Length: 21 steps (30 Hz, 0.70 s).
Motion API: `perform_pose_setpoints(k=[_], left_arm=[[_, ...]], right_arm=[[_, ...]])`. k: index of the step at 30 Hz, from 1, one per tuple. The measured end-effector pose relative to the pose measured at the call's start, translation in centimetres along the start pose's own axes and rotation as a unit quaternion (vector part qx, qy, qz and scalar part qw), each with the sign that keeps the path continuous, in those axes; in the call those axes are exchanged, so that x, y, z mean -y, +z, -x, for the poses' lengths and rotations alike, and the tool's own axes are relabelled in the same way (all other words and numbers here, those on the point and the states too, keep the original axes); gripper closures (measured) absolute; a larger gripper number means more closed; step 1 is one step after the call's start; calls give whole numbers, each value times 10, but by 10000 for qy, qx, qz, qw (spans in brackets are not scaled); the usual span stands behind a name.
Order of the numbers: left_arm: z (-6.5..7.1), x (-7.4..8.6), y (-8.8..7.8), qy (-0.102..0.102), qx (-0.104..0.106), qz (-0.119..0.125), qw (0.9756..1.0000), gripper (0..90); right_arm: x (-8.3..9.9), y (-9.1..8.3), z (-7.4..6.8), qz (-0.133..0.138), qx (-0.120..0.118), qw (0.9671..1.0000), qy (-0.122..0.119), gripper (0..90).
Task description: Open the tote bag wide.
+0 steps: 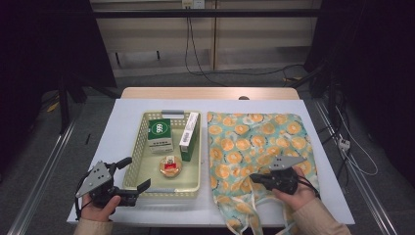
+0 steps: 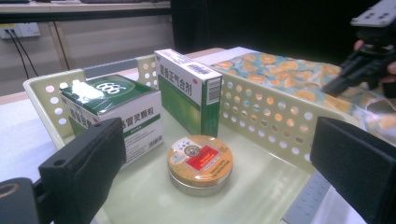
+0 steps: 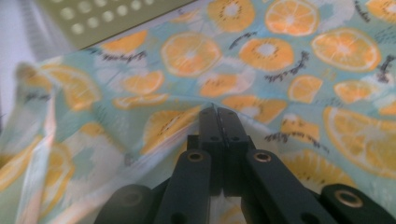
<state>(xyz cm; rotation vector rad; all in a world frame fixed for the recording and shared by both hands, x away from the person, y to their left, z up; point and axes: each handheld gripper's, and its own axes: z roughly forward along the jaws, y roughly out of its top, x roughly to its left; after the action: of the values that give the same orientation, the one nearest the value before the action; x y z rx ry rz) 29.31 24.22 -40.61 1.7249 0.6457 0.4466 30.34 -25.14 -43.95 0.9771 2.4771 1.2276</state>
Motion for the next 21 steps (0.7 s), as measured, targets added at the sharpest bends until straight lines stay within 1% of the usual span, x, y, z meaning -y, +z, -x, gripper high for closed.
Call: perform_pose_setpoints(k=[1,4,5,6,7,8,9,10,11,12,15,17,18,19,21], left_arm=[[0,0,0,3,-1,0,10000,33],[-1,0,-1,11,7,-2,10000,33],[-1,0,-1,28,-6,-9,10000,33],[-2,0,-1,51,-4,-10,10000,33],[-2,0,-1,15,6,2,10000,33],[-2,0,-1,27,-6,-4,10000,33],[-2,0,-1,45,-13,-8,10000,33],[-2,0,-1,9,0,9,10000,33],[-2,0,-1,8,0,10,10000,33],[-2,0,-1,12,0,3,10000,33],[-2,0,0,16,8,-8,10000,33],[-2,0,0,-5,0,7,10000,33],[-2,1,1,-17,8,-8,10000,33],[-2,1,1,18,8,-31,10000,33],[-1,1,1,-8,21,-29,10000,33]], right_arm=[[-4,4,2,-30,59,10000,-4,900],[-16,14,13,63,117,9998,158,900],[-23,19,21,65,196,9995,241,900],[-23,19,21,65,196,9995,241,900],[-26,21,24,68,220,9994,248,900],[-29,23,28,56,248,9994,240,900],[-32,24,31,54,305,9991,274,900],[-35,25,35,94,334,9989,328,900],[-38,25,40,140,330,9987,366,900],[-41,26,44,165,383,9983,409,900],[-49,29,56,186,449,9976,492,900],[-54,30,63,195,520,9972,506,900],[-56,31,66,208,514,9970,544,900],[-59,32,69,205,567,9966,571,900],[-63,34,77,234,629,9959,614,900]])
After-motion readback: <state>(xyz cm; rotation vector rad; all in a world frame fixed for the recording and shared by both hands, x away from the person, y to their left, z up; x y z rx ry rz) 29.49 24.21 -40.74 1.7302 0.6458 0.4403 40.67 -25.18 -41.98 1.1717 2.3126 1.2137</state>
